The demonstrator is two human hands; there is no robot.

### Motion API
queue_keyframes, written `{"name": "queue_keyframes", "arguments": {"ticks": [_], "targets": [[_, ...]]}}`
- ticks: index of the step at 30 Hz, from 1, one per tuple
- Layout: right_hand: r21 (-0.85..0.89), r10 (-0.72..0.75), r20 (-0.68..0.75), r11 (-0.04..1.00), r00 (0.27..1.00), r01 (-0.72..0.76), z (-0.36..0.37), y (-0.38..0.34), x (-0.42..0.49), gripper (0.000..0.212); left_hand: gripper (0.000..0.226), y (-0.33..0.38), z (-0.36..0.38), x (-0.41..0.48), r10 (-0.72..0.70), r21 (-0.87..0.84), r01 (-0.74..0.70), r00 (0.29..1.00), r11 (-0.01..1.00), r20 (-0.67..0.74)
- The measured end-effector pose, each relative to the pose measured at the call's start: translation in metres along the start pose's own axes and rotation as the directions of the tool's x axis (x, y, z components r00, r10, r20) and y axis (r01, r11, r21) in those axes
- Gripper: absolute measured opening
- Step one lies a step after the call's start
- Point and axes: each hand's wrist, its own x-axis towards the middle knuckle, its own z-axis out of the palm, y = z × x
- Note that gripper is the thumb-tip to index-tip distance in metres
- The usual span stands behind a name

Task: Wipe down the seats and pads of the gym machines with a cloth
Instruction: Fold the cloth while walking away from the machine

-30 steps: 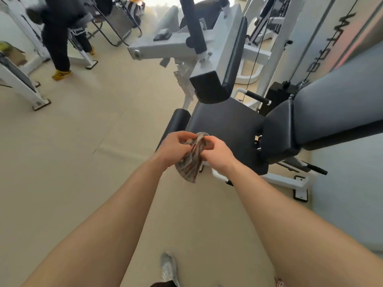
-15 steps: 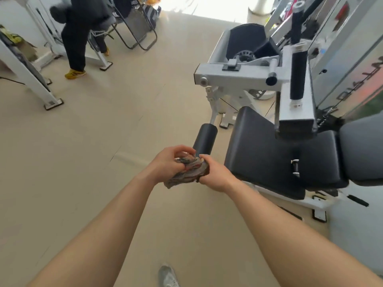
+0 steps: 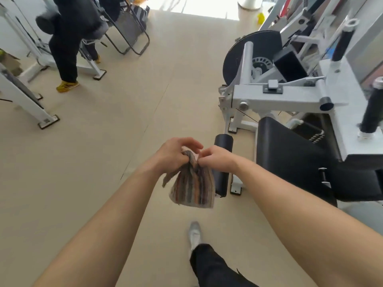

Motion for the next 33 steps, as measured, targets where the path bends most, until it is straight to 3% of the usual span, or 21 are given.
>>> {"name": "queue_keyframes", "arguments": {"ticks": [5, 11, 14, 17, 19, 21, 24, 26, 29, 30, 33], "targets": [[0.263, -0.026, 0.016, 0.965, 1.0, 0.021, -0.03, -0.034, 0.086, 0.013, 0.045, -0.058, -0.081, 0.065, -0.096, 0.101, 0.109, 0.987, 0.989, -0.127], [0.435, -0.015, 0.144, 0.899, 0.989, -0.049, -0.098, -0.102, 0.186, 0.029, 0.022, -0.129, -0.184, 0.152, -0.233, 0.255, 0.24, 0.971, 0.937, -0.056], [0.516, -0.009, 0.167, 0.853, 0.986, -0.08, -0.126, -0.128, 0.233, 0.029, 0.023, -0.139, -0.231, 0.2, -0.194, 0.266, 0.207, 0.978, 0.941, -0.076], [0.598, -0.012, 0.191, 0.794, 0.982, -0.107, -0.145, -0.154, 0.287, 0.014, 0.036, -0.13, -0.275, 0.254, -0.112, 0.157, 0.118, 0.993, 0.981, -0.044], [0.621, 0.035, 0.184, 0.771, 0.982, -0.144, -0.156, -0.171, 0.325, 0.028, 0.038, -0.121, -0.302, 0.291, -0.075, 0.091, 0.072, 0.997, 0.993, 0.023], [0.638, 0.082, 0.116, 0.758, 0.99, -0.137, -0.171, -0.189, 0.362, 0.043, 0.036, -0.122, -0.332, 0.332, -0.04, 0.084, 0.032, 0.995, 0.996, 0.094], [0.65, 0.147, -0.092, 0.758, 0.985, -0.052, -0.205, -0.217, 0.412, 0.039, 0.027, -0.134, -0.378, 0.396, -0.015, 0.102, 0.0, 0.989, 0.995, 0.148], [0.63, 0.214, -0.215, 0.776, 0.953, -0.032, -0.227, -0.226, 0.437, 0.039, 0.021, -0.142, -0.404, 0.437, -0.022, 0.158, -0.007, 0.984, 0.987, 0.178], [0.647, 0.321, -0.386, 0.763, 0.865, 0.006, -0.264, -0.234, 0.473, 0.056, 0.009, -0.155, -0.432, 0.498, -0.052, 0.285, -0.026, 0.964, 0.958, 0.262], [0.664, 0.353, -0.432, 0.747, 0.83, 0.028, -0.277, -0.234, 0.483, 0.054, 0.005, -0.159, -0.437, 0.518, -0.07, 0.336, -0.032, 0.955, 0.941, 0.287], [0.722, 0.437, -0.514, 0.685, 0.738, 0.098, -0.319, -0.234, 0.512, 0.025, 0.021, -0.175, -0.446, 0.576, -0.108, 0.381, -0.034, 0.933, 0.924, 0.344]]}}
